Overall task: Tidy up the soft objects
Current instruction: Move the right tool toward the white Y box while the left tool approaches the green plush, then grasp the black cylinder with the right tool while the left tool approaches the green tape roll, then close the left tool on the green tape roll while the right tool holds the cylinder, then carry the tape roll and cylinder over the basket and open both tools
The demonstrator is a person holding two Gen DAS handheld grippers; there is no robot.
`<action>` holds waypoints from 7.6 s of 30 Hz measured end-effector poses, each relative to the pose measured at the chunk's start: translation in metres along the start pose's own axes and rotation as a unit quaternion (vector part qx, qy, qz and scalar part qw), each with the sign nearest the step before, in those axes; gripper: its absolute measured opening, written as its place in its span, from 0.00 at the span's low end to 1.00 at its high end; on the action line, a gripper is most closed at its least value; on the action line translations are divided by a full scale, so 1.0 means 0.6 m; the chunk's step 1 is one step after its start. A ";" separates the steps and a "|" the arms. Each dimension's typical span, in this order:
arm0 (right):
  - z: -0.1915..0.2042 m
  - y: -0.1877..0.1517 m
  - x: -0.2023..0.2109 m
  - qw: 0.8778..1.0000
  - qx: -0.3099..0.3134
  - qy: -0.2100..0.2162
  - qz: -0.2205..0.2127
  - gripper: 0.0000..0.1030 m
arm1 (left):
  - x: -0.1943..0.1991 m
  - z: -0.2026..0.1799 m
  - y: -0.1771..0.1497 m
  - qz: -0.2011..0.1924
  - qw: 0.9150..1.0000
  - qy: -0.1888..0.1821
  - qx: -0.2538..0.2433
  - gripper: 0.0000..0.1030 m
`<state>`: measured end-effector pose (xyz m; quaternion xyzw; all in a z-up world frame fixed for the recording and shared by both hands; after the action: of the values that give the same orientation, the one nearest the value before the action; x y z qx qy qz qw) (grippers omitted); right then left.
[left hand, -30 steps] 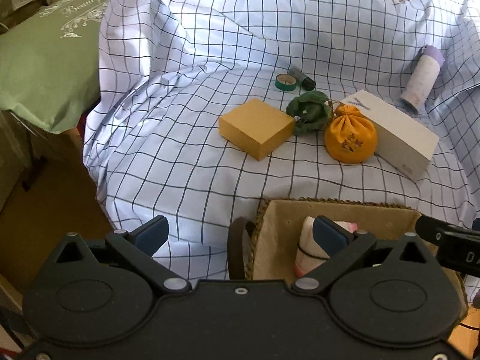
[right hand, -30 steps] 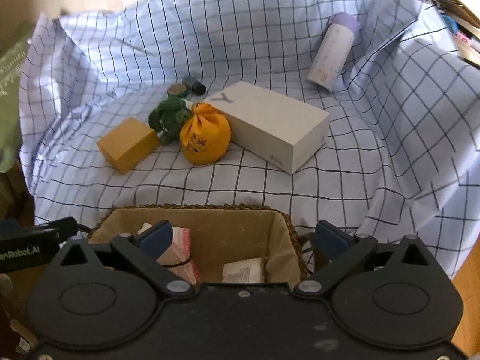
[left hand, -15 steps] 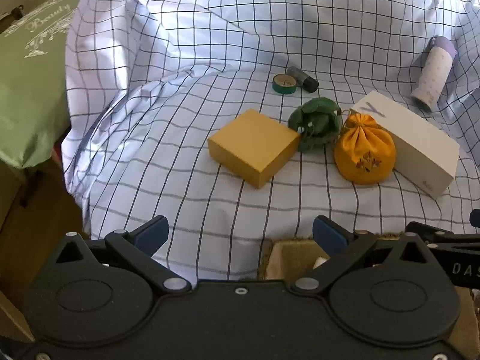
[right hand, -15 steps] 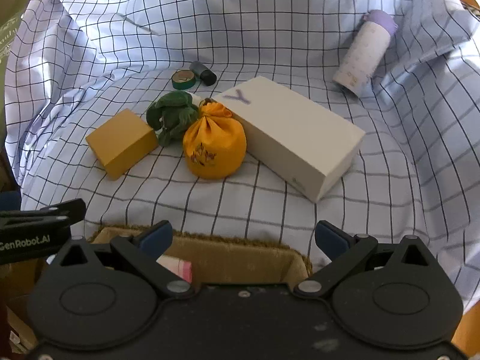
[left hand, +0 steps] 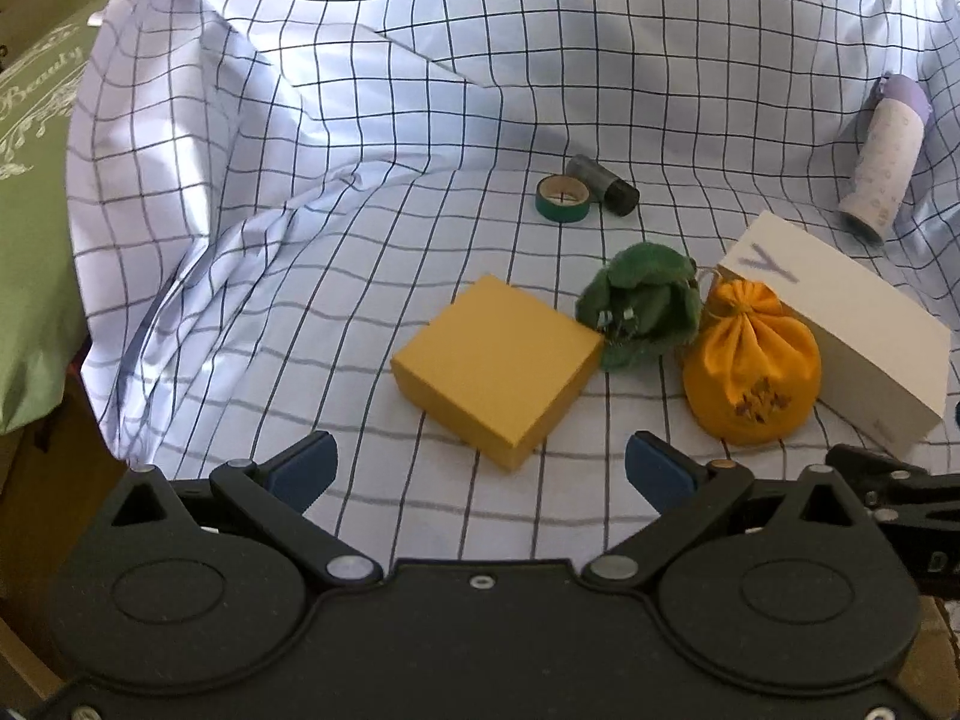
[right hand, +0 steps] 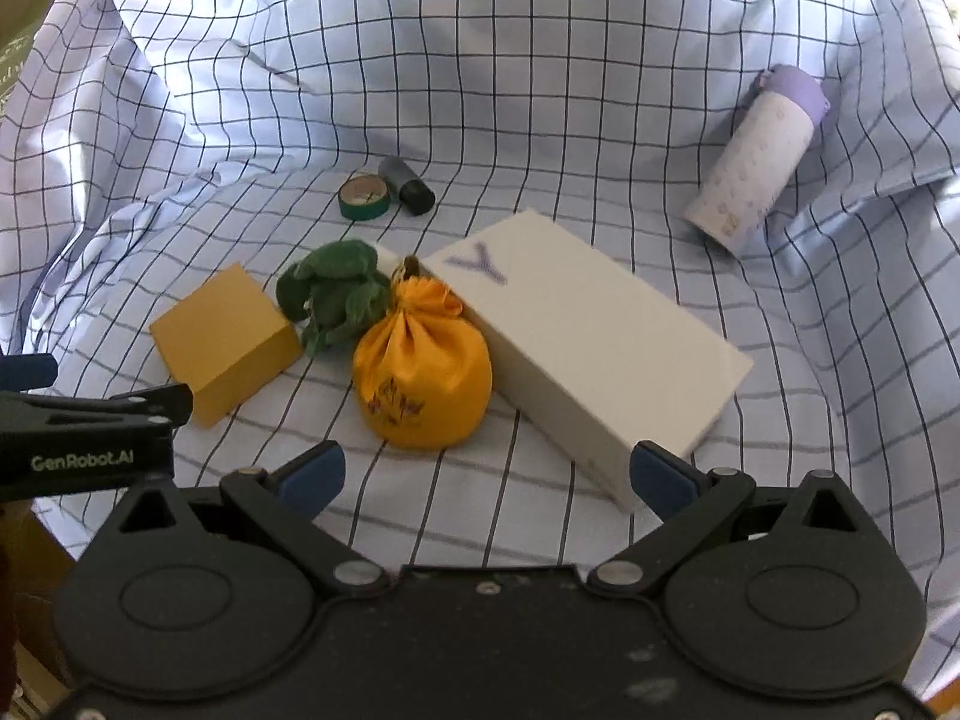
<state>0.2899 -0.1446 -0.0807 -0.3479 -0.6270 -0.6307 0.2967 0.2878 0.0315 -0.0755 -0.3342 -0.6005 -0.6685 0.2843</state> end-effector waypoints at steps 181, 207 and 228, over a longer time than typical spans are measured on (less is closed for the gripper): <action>-0.059 0.230 -0.220 0.966 -0.184 0.035 -0.180 0.68 | -0.330 -0.068 0.265 0.022 0.998 -0.042 -0.035 0.45; -0.071 0.205 -0.106 0.975 -0.146 0.002 -0.169 0.68 | 0.081 -0.056 -0.007 -0.031 0.996 -0.088 -0.001 0.46; -0.059 -0.161 0.208 0.967 -0.189 0.060 -0.158 0.68 | 0.117 -0.045 -0.150 0.008 0.996 -0.076 0.050 0.46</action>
<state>0.1369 -0.1688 -0.0349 -0.2557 -0.5251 -0.7960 0.1588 0.1711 0.0169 -0.0768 -0.3745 -0.6504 -0.6078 0.2595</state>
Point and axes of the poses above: each gripper's, at about its wrist camera, not at the fingertips, and x roughly against the way its jaws point, z to its left, y to its top, the point moved 7 cm from there along -x, roughly the way its jaws point, and after that the axes turned 2 degrees about -y, right-handed, at the moved point
